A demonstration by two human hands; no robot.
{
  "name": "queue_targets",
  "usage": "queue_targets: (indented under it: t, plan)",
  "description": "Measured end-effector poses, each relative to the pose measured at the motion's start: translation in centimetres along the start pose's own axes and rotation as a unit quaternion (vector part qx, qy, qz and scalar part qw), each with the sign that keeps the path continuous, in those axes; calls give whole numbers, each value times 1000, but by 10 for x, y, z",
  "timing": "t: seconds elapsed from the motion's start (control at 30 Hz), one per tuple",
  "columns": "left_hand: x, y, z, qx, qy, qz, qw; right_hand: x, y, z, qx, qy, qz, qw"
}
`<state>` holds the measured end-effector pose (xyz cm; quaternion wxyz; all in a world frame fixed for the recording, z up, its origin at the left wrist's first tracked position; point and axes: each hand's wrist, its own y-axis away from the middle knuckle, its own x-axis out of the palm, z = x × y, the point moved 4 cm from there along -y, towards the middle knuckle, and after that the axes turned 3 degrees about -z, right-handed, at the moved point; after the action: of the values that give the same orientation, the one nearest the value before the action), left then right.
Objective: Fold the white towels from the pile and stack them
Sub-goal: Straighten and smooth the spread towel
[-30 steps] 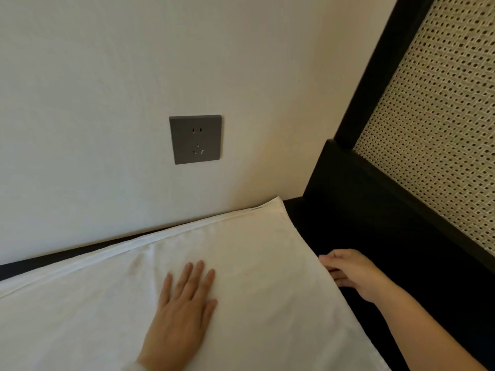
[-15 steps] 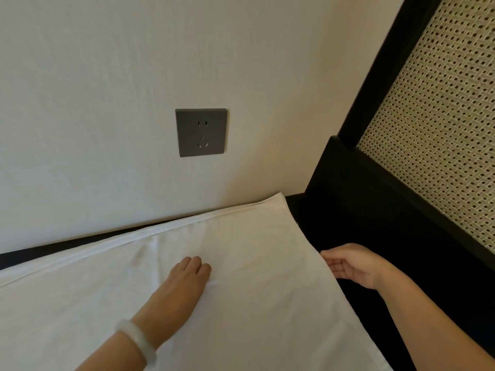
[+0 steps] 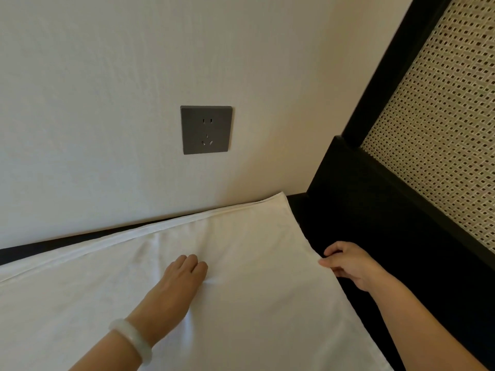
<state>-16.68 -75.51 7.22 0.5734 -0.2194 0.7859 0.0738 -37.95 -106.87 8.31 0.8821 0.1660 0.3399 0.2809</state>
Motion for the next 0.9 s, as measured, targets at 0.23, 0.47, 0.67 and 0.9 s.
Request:
queue_targets:
  t: [0.23,0.47,0.67,0.9]
  plan:
    - [8,13,11,-51,116,-74,989,45,25,56,-271,287,-183,900]
    - [-3,18,19,-87,-30,-4,996,163,-1,74,-368,433,-31,822]
    - [-25,22,78,-224,-113,1,968,172,-31,85,-270,429,-100,856]
    - [-34,-3,119,-254,-133,40,957,176,-37,106,-225,429,-110,868]
